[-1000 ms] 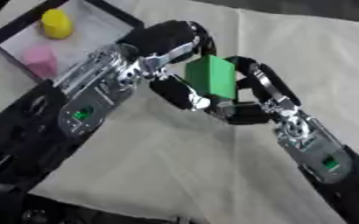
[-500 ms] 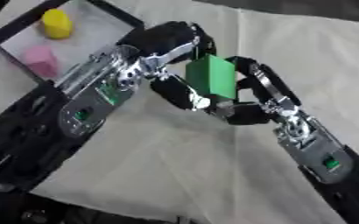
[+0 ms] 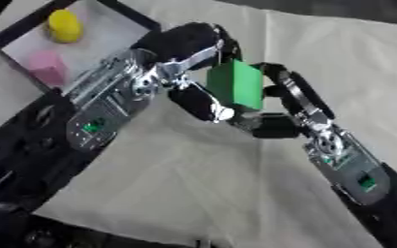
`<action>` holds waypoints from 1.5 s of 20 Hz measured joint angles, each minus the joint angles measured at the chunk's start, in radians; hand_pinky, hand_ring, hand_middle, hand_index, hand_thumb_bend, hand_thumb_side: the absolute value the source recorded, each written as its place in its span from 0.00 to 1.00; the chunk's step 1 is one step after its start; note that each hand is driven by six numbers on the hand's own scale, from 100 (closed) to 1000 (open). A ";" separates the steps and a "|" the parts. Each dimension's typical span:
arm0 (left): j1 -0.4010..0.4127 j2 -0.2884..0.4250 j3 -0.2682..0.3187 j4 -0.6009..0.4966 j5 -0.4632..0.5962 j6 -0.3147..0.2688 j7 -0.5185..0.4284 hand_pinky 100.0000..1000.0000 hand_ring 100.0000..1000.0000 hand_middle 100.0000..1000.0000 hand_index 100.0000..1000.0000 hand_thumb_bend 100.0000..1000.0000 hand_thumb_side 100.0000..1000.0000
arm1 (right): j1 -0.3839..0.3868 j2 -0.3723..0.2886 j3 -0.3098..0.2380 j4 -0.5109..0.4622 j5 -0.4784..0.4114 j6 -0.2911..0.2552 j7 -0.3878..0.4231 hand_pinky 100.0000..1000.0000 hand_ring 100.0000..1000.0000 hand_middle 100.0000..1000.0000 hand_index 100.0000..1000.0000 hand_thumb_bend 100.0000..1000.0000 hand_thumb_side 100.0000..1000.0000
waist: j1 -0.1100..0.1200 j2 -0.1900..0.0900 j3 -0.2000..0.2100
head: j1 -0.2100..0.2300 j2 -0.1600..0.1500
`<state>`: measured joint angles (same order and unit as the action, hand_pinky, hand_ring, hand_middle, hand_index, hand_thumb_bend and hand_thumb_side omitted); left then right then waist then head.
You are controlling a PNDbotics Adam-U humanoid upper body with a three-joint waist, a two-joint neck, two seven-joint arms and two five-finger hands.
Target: Pick up the objects with one hand, pass them to the other hand, and then place them into the box on the other side of the table.
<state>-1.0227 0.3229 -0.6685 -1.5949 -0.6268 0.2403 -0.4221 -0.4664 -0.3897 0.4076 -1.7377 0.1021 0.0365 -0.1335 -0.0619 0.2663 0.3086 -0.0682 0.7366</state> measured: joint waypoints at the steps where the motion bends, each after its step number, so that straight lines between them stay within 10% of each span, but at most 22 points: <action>1: -0.001 0.000 0.000 -0.003 -0.003 -0.001 -0.006 0.79 0.57 0.42 0.33 0.17 0.09 | 0.001 0.000 0.000 0.000 0.005 0.002 -0.001 0.36 0.97 0.66 0.73 0.44 0.71 | 0.000 0.000 0.000 | 0.000 0.000; 23: -0.002 0.077 0.076 -0.065 0.003 0.032 -0.067 0.80 0.55 0.41 0.31 0.14 0.06 | 0.068 -0.048 -0.044 0.012 0.071 0.033 -0.032 0.39 1.00 0.71 0.76 0.43 0.62 | 0.014 -0.022 -0.006 | 0.022 0.010; 30: 0.000 0.162 0.147 -0.077 0.077 0.082 -0.031 0.81 0.55 0.42 0.31 0.14 0.05 | 0.126 -0.075 -0.061 -0.025 0.091 0.026 -0.026 0.38 0.98 0.70 0.74 0.41 0.38 | 0.018 -0.032 -0.028 | 0.039 0.019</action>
<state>-1.0231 0.4850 -0.5214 -1.6723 -0.5494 0.3222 -0.4531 -0.3409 -0.4645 0.3463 -1.7622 0.1934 0.0624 -0.1597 -0.0435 0.2341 0.2801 -0.0297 0.7555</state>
